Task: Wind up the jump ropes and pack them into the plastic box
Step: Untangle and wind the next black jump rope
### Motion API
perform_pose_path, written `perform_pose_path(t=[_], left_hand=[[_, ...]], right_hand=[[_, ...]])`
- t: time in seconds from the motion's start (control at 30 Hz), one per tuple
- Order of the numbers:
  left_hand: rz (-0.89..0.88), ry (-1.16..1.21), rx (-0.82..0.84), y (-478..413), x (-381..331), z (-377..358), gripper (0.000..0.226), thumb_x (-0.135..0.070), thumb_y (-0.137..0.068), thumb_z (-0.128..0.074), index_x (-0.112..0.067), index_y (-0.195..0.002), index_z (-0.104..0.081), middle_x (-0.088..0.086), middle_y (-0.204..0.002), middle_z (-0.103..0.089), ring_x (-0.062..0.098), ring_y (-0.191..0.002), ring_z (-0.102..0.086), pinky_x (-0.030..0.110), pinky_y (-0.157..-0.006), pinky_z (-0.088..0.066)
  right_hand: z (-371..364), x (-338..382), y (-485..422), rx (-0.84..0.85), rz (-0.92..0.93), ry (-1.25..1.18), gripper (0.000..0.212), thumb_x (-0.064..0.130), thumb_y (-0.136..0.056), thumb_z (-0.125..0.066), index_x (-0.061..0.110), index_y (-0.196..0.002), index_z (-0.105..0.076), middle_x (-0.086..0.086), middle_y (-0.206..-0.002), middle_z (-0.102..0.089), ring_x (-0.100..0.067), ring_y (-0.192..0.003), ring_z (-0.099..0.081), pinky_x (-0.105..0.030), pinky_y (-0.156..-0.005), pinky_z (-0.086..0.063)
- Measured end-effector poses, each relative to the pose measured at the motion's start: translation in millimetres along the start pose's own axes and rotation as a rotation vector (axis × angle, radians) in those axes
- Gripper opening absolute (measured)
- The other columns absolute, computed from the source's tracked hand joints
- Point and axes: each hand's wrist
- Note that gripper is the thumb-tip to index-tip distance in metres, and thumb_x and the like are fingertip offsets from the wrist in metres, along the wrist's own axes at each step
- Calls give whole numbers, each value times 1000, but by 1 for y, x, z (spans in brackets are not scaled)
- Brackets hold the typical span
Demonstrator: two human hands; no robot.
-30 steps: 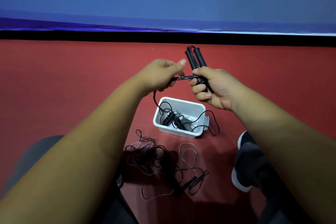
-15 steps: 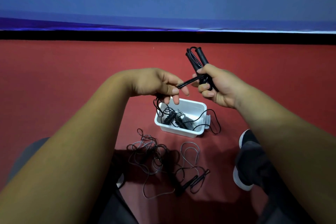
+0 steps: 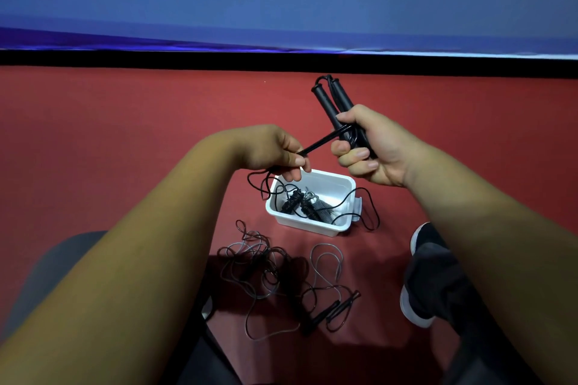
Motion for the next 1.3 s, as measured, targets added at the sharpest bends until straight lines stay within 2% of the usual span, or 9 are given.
perform_pose_path(t=[0.23, 0.33, 0.43, 0.57, 0.7, 0.87, 1.0, 1.13, 1.3], left_hand=[[24, -61, -91, -7, -1, -12, 23, -26, -108, -57, -10, -107, -74, 2, -86, -76, 7, -74, -69, 28, -78, -57], [-34, 70, -106, -6, 1, -12, 19, -12, -106, -56, -5, -113, -71, 16, -98, -75, 16, -84, -71, 44, -86, -61], [-146, 140, -116, -1, -2, -7, 26, 3, -93, -58, 0, -115, -70, 28, -112, -71, 24, -92, -71, 40, -83, -62], [-201, 224, -167, -3, -8, -3, 19, -14, -92, -72, -6, -109, -76, 29, -114, -72, 31, -94, -67, 44, -86, -52], [-234, 307, -252, -4, -16, -1, 16, -4, -91, -76, -2, -106, -76, 24, -114, -74, 26, -100, -70, 46, -101, -55], [-253, 299, -275, 1, -23, 4, 16, 1, -86, -79, -1, -101, -76, 20, -109, -76, 27, -105, -74, 37, -98, -59], [-325, 201, -334, 5, -31, 5, 16, 4, -85, -78, 0, -101, -75, 13, -105, -78, 26, -109, -74, 31, -98, -58], [-344, 159, -335, 8, -32, 11, 33, 11, -85, -75, -15, -105, -81, 9, -100, -79, 20, -97, -74, 30, -97, -58], [-329, 104, -331, 9, -31, 15, 41, 17, -86, -70, -14, -111, -79, 1, -99, -79, 8, -93, -71, 23, -90, -56]], right_hand=[[-6, -7, 9, 199, -174, 115, 17, 27, -98, -55, 11, -93, -49, 1, -70, -40, -3, -48, -19, -18, -39, -8], [-4, -13, 10, 332, -293, 157, 28, 26, -93, -61, 11, -115, -51, 0, -70, -42, -1, -45, -28, -15, -36, -13], [-3, -18, 11, 431, -382, 227, 34, 22, -92, -60, 10, -124, -57, -2, -69, -43, -2, -44, -32, -14, -33, -17], [-2, -23, 10, 537, -434, 229, 50, 18, -95, -56, 26, -144, -62, -5, -72, -40, -4, -46, -32, -14, -34, -20], [-5, -25, 10, 465, -438, 294, 28, 17, -94, -57, 12, -121, -59, -6, -72, -44, -4, -44, -32, -13, -33, -22], [-4, -27, 10, 335, -417, 323, 8, 10, -96, -59, 4, -100, -55, -15, -94, -58, -6, -43, -33, -13, -31, -25], [-1, -28, 6, 213, -369, 383, 6, 9, -102, -54, 5, -107, -56, -15, -104, -66, -7, -44, -35, -14, -32, -26], [1, -29, 1, 103, -332, 393, 10, 10, -102, -55, 17, -108, -51, -10, -94, -70, -8, -48, -39, -15, -35, -28], [6, -31, -9, -42, -265, 311, 12, 13, -101, -58, 21, -109, -55, -1, -77, -60, -6, -50, -33, -15, -38, -30]])
Point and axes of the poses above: each hand's wrist, its own y-axis away from the middle knuckle, its own z-axis out of the back of the hand, x = y × z
